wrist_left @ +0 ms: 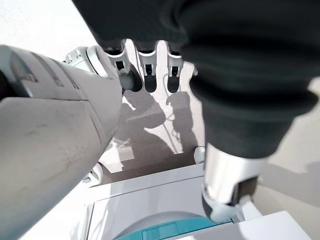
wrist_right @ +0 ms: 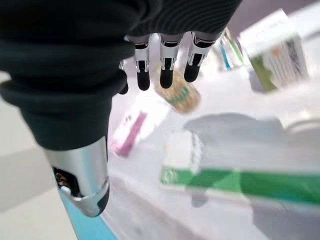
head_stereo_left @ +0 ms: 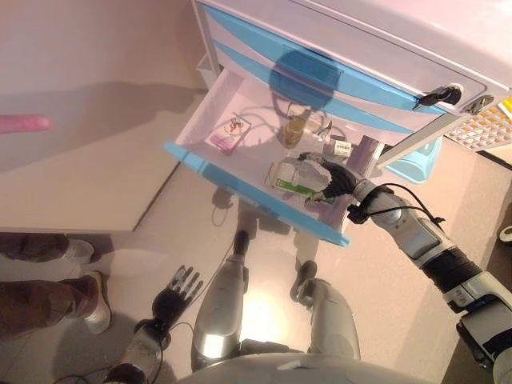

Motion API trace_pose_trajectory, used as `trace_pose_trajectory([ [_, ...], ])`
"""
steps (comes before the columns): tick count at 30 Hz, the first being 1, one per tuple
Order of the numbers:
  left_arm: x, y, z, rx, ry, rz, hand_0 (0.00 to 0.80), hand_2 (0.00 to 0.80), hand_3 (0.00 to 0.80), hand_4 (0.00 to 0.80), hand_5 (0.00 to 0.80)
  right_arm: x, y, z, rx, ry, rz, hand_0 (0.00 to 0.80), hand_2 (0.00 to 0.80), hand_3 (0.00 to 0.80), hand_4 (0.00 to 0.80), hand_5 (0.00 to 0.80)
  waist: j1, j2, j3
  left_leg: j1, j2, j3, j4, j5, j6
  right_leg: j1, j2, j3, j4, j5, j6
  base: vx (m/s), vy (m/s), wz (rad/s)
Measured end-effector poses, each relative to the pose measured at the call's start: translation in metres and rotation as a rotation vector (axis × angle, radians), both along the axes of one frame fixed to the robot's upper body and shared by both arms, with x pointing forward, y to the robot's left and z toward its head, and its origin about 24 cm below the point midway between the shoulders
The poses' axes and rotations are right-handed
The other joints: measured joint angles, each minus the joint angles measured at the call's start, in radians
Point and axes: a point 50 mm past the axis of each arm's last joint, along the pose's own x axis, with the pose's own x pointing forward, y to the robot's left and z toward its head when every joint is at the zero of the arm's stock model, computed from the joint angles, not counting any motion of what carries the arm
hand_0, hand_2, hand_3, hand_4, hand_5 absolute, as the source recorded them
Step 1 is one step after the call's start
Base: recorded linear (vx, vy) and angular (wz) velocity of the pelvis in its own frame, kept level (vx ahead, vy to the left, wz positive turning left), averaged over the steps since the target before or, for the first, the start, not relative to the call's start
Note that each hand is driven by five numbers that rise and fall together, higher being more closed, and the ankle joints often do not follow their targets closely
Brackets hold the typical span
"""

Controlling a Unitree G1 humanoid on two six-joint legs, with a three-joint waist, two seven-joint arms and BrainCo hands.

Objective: Open the drawer and pick up the medicine

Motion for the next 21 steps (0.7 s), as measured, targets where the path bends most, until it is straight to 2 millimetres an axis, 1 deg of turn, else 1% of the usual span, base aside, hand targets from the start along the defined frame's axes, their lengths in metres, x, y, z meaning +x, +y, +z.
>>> trace_pose_trajectory([
  [3,0.000,0.000,0.000,0.000,0.003,0.000,0.000,0.000,0.000,0.000,0.000,0.004,0.001,0.015,0.047,-0.046,-0.007,0.000,0.000,0.000,0.000,0.000,0.001,-0.002,0.004,0.005,0.001,0.000,0.002,0.000,0.000,0.006,0.000,0.000,0.001,-0.001,0.001,0.044,0.012,0.00],
  [6,0.000,0.000,0.000,0.003,0.009,0.004,0.000,0.000,0.000,0.000,0.000,0.007,0.002,0.022,0.066,-0.060,-0.009,0.000,0.000,0.000,0.000,0.000,0.004,-0.002,0.004,0.009,0.001,0.000,0.003,0.000,0.000,0.010,0.000,0.000,0.002,-0.001,0.001,0.055,0.010,0.00],
  [10,-0.002,0.000,-0.001,0.004,0.018,0.007,0.000,0.000,0.000,0.000,0.000,0.011,0.000,0.023,0.072,-0.042,-0.042,0.000,0.000,0.000,0.000,0.000,0.017,-0.002,0.006,0.021,0.001,0.000,0.004,-0.004,-0.003,0.021,0.000,0.001,0.002,-0.001,0.001,0.048,0.004,-0.01],
  [14,-0.006,0.000,-0.002,0.002,0.030,0.004,0.000,0.000,0.000,0.000,0.000,0.015,-0.001,0.026,0.074,-0.040,-0.079,0.000,0.000,0.000,0.000,0.000,0.023,-0.002,0.006,0.025,0.000,-0.002,0.006,-0.002,0.000,0.027,-0.001,-0.001,0.002,0.000,0.000,0.034,0.008,0.01],
  [19,-0.007,-0.001,-0.003,-0.003,0.041,-0.009,0.000,0.000,0.000,0.000,0.000,0.028,-0.004,0.025,0.060,-0.050,-0.169,0.000,0.000,0.000,0.000,0.000,0.026,-0.001,0.007,0.030,-0.001,-0.004,0.021,-0.012,-0.004,0.038,-0.003,-0.001,0.007,-0.003,-0.003,0.000,0.000,0.00],
  [21,-0.007,-0.001,-0.003,0.000,0.042,-0.013,0.000,0.000,0.000,0.000,0.000,0.031,-0.008,0.023,0.041,-0.058,-0.208,0.000,0.000,0.000,0.000,0.000,0.027,0.003,0.009,0.029,-0.004,-0.006,0.023,-0.014,-0.004,0.036,-0.009,-0.002,0.015,-0.004,-0.003,0.005,0.011,0.02],
])
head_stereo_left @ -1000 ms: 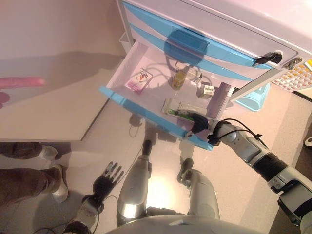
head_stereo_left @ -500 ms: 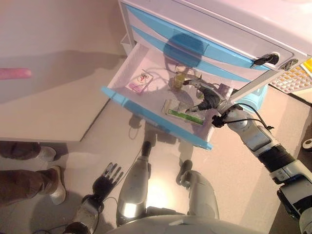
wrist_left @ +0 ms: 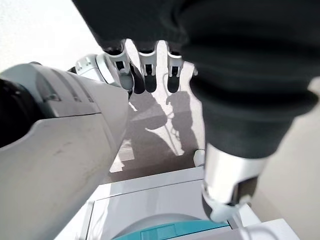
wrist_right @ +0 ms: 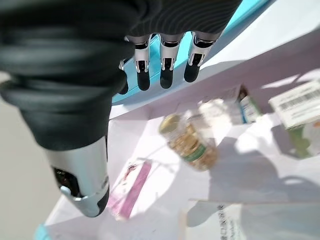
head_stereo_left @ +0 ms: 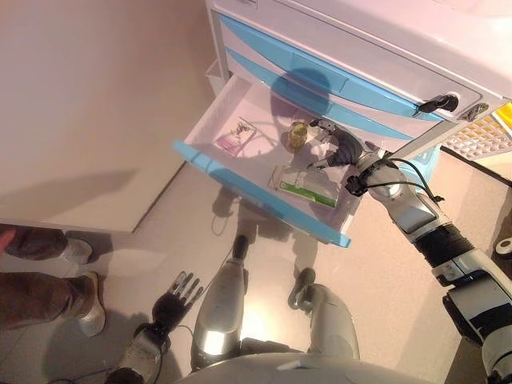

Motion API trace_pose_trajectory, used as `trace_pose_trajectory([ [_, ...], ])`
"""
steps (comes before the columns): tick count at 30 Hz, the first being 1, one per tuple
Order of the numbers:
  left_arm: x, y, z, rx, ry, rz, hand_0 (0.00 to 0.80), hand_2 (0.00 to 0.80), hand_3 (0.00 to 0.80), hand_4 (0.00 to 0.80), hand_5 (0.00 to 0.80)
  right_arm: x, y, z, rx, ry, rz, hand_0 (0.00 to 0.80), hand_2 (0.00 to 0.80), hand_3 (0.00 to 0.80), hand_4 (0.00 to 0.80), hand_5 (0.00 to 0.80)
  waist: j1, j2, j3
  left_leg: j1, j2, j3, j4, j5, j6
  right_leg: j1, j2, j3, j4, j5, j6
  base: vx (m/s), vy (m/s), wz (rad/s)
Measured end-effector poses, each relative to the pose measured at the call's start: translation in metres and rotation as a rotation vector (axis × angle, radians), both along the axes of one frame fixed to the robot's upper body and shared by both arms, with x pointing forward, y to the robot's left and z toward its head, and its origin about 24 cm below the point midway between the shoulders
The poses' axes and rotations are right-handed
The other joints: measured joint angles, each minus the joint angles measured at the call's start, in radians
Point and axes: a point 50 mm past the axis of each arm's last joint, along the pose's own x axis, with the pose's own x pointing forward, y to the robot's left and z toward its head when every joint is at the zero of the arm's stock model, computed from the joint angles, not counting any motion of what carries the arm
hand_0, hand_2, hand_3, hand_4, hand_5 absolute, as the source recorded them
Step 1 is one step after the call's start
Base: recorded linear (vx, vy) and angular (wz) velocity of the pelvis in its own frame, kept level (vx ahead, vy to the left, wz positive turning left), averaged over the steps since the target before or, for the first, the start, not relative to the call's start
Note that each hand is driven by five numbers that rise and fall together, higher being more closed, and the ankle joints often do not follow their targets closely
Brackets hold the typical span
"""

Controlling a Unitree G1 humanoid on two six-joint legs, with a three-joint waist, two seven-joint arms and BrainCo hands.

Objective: Open the drawer and pick up the medicine

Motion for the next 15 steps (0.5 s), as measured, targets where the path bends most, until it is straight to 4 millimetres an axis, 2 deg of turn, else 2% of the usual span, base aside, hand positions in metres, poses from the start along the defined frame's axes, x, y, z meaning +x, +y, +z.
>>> trace_pose_trajectory([
  [7,0.000,0.000,0.000,0.001,0.001,0.001,0.000,0.000,0.000,0.000,0.000,0.008,-0.014,-0.004,-0.058,-0.015,-0.111,0.000,0.000,0.000,0.000,0.000,0.021,0.026,0.014,-0.016,-0.010,-0.010,0.017,-0.006,0.009,-0.008,-0.015,-0.001,0.014,0.000,0.001,-0.006,0.016,0.04],
  [15,0.000,0.000,0.000,0.000,0.000,0.000,0.000,0.000,0.000,0.000,0.000,0.018,-0.014,0.010,-0.092,-0.062,-0.142,0.000,0.000,0.000,0.000,0.000,0.044,0.029,0.015,-0.045,-0.017,-0.017,0.033,-0.002,0.008,-0.031,-0.019,-0.006,0.025,0.000,0.001,-0.012,0.006,0.03],
])
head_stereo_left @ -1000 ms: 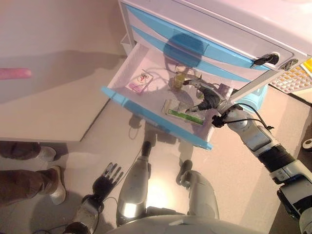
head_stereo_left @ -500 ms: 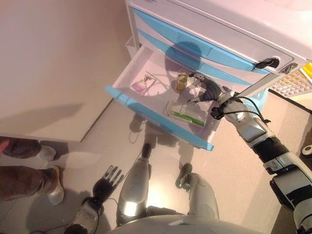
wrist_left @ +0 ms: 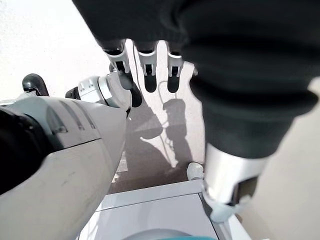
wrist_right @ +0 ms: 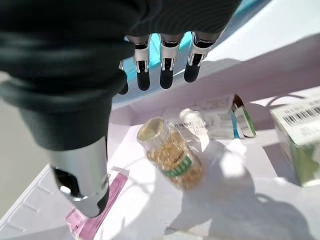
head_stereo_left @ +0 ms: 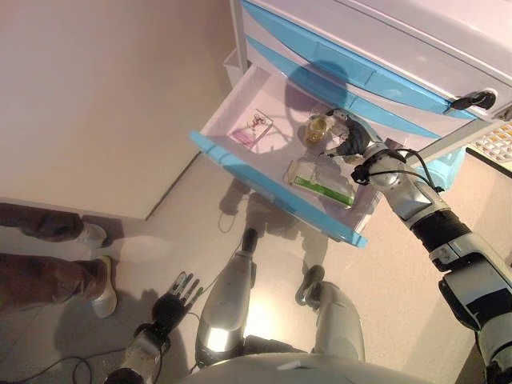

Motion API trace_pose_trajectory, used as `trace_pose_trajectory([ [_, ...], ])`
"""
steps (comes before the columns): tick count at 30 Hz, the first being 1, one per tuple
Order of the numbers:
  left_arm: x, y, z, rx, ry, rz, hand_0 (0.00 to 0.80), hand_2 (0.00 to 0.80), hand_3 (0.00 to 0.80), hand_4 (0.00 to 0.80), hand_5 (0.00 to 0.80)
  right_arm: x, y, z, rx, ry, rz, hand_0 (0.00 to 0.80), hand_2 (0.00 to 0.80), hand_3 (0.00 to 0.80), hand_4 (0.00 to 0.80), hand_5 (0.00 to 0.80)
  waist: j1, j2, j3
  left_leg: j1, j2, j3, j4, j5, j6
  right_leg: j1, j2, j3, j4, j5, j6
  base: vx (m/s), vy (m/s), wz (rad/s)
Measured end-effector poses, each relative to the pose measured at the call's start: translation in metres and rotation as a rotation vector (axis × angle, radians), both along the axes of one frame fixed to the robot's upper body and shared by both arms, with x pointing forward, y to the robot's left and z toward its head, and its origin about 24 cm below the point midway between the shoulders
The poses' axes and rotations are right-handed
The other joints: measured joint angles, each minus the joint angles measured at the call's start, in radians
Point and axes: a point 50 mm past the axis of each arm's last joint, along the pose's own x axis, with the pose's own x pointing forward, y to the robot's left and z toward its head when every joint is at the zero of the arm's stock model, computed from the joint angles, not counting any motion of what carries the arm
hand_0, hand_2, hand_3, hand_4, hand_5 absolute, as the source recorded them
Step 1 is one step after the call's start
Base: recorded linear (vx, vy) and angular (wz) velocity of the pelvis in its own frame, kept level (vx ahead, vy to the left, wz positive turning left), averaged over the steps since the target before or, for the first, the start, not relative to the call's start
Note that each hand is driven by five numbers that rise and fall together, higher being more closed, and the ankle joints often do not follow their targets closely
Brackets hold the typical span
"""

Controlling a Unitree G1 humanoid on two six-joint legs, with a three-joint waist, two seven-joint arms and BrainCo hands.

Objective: Open the drawer and pick up the medicine

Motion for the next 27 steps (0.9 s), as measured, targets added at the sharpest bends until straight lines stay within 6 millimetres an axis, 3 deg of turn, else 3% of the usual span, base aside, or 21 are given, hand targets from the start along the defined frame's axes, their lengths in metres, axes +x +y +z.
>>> trace_pose_trajectory([
  [16,0.001,0.002,0.001,-0.004,-0.006,0.010,0.000,0.000,0.000,0.000,0.000,0.018,-0.002,0.009,-0.058,-0.004,-0.090,0.000,0.000,0.000,0.000,0.000,0.018,0.007,0.004,-0.035,-0.010,-0.016,0.016,0.001,0.004,-0.023,-0.010,-0.012,0.013,-0.003,0.004,-0.011,0.010,0.02],
  [27,0.006,0.003,0.005,0.001,-0.030,0.003,0.000,0.000,0.000,0.000,0.000,0.025,-0.004,0.016,-0.190,-0.029,-0.121,0.000,0.000,0.000,0.000,0.000,0.035,0.011,0.008,-0.060,-0.012,-0.025,0.017,0.001,0.009,-0.042,-0.019,-0.021,0.016,-0.004,0.007,-0.005,0.003,0.02],
])
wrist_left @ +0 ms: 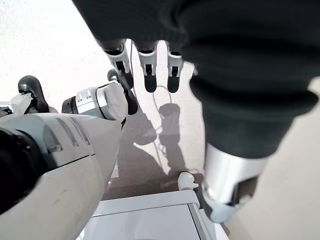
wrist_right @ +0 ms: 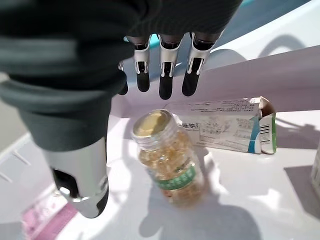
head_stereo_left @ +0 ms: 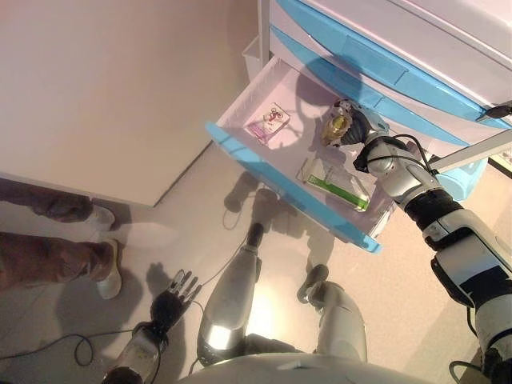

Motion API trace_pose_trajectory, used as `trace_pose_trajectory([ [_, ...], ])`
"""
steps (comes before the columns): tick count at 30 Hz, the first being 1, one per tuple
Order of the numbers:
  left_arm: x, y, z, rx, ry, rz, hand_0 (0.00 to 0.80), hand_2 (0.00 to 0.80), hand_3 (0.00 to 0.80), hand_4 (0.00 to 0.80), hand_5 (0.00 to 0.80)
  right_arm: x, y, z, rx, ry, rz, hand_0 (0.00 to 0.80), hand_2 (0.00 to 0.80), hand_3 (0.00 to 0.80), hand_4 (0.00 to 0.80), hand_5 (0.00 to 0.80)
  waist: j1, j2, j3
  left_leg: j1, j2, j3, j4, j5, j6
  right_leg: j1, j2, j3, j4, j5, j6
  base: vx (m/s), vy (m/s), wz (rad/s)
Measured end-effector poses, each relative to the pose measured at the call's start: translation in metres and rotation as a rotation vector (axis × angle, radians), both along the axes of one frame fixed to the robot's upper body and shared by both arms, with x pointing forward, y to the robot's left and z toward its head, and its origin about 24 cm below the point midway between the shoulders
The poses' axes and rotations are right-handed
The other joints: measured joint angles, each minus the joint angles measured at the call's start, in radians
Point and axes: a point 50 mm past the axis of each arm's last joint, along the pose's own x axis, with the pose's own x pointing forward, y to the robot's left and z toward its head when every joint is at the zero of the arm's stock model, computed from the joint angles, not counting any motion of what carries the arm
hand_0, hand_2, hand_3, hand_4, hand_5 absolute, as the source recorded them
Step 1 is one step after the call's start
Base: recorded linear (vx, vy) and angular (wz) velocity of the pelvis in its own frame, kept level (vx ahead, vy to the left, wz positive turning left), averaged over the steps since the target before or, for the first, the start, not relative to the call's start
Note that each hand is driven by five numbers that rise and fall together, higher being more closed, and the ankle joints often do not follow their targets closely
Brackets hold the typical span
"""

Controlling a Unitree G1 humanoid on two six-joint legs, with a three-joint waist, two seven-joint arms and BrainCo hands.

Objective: Open the drawer and pick up the medicine

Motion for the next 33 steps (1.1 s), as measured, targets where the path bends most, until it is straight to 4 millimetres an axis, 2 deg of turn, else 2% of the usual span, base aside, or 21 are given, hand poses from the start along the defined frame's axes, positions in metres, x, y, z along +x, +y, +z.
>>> trace_pose_trajectory([
  [7,0.000,0.003,0.001,-0.003,-0.005,0.014,0.000,0.000,0.000,0.000,0.000,0.002,-0.002,-0.001,-0.042,0.015,-0.012,0.000,0.000,0.000,0.000,0.000,0.007,0.000,0.000,-0.005,-0.002,0.000,0.000,0.002,-0.002,-0.007,-0.001,0.000,0.000,-0.001,0.002,0.000,0.000,0.00],
  [22,0.000,0.001,0.001,-0.010,-0.003,0.005,0.000,0.000,0.000,0.000,0.000,0.003,-0.028,-0.017,-0.087,0.108,-0.111,0.000,0.000,0.000,0.000,0.000,0.020,0.000,0.000,-0.013,-0.014,-0.002,-0.003,0.005,0.002,-0.017,-0.017,-0.001,0.005,-0.002,0.006,0.000,0.000,0.00],
  [33,0.002,-0.003,0.001,-0.018,-0.011,-0.009,0.000,0.000,0.000,0.000,0.000,0.006,-0.031,-0.011,-0.118,0.100,-0.123,0.000,0.000,0.000,0.000,0.000,0.024,0.000,0.000,-0.034,-0.016,-0.001,-0.004,0.010,0.007,-0.041,-0.016,-0.001,0.009,0.000,0.009,0.000,0.000,0.00],
])
